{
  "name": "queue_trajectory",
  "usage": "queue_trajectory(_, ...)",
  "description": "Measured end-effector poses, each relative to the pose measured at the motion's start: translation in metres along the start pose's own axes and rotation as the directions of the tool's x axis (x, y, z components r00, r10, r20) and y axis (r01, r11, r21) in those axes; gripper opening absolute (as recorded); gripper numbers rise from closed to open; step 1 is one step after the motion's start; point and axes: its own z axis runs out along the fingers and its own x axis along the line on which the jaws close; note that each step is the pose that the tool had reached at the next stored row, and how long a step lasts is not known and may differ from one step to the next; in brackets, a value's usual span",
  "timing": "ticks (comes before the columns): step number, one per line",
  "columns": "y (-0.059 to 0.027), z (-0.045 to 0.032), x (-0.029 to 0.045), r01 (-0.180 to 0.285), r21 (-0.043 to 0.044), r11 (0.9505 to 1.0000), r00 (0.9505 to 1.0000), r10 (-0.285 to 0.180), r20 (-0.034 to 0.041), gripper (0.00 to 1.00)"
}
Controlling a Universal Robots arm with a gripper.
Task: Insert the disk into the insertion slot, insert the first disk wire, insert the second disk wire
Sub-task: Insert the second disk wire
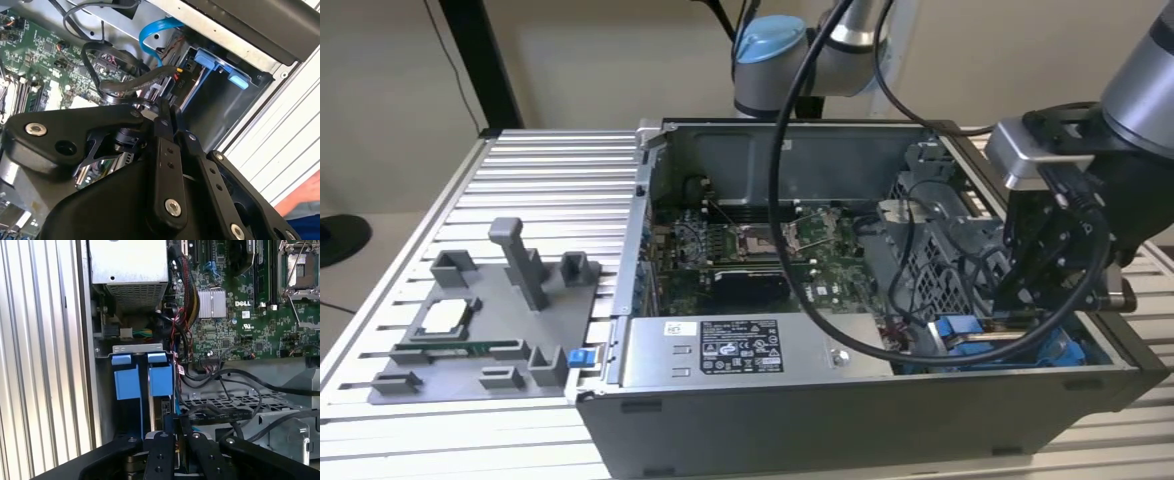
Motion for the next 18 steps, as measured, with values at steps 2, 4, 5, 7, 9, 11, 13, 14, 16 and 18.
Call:
queue_trajectory(2, -0.0002, 0.0016, 0.0003, 0.000, 0.0029, 1.0000, 1.0000, 0.000, 0.0001, 0.00)
queue_trajectory(4, -0.0002, 0.0033, 0.0006, 0.001, 0.0068, 1.0000, 1.0000, -0.001, 0.0004, 0.00)
queue_trajectory(5, -0.0002, 0.0041, 0.0009, 0.001, 0.0095, 1.0000, 1.0000, -0.001, 0.0007, 0.00)
queue_trajectory(7, -0.0004, 0.0054, 0.0013, 0.001, 0.0135, 0.9999, 1.0000, -0.001, 0.0010, 0.00)
queue_trajectory(9, -0.0007, 0.0059, 0.0014, 0.002, 0.0154, 0.9999, 1.0000, -0.002, 0.0010, 0.00)
queue_trajectory(11, -0.0010, 0.0060, 0.0014, 0.002, 0.0158, 0.9999, 1.0000, -0.002, 0.0018, 0.00)
queue_trajectory(13, -0.0011, 0.0062, 0.0014, 0.002, 0.0168, 0.9999, 1.0000, -0.002, 0.0024, 0.00)
queue_trajectory(14, -0.0012, 0.0062, 0.0014, 0.002, 0.0173, 0.9998, 1.0000, -0.002, 0.0023, 0.00)
queue_trajectory(16, -0.0013, 0.0065, 0.0016, 0.002, 0.0180, 0.9998, 1.0000, -0.002, 0.0027, 0.00)
queue_trajectory(18, -0.0015, 0.0065, 0.0021, 0.002, 0.0182, 0.9998, 1.0000, -0.002, 0.0025, 0.00)
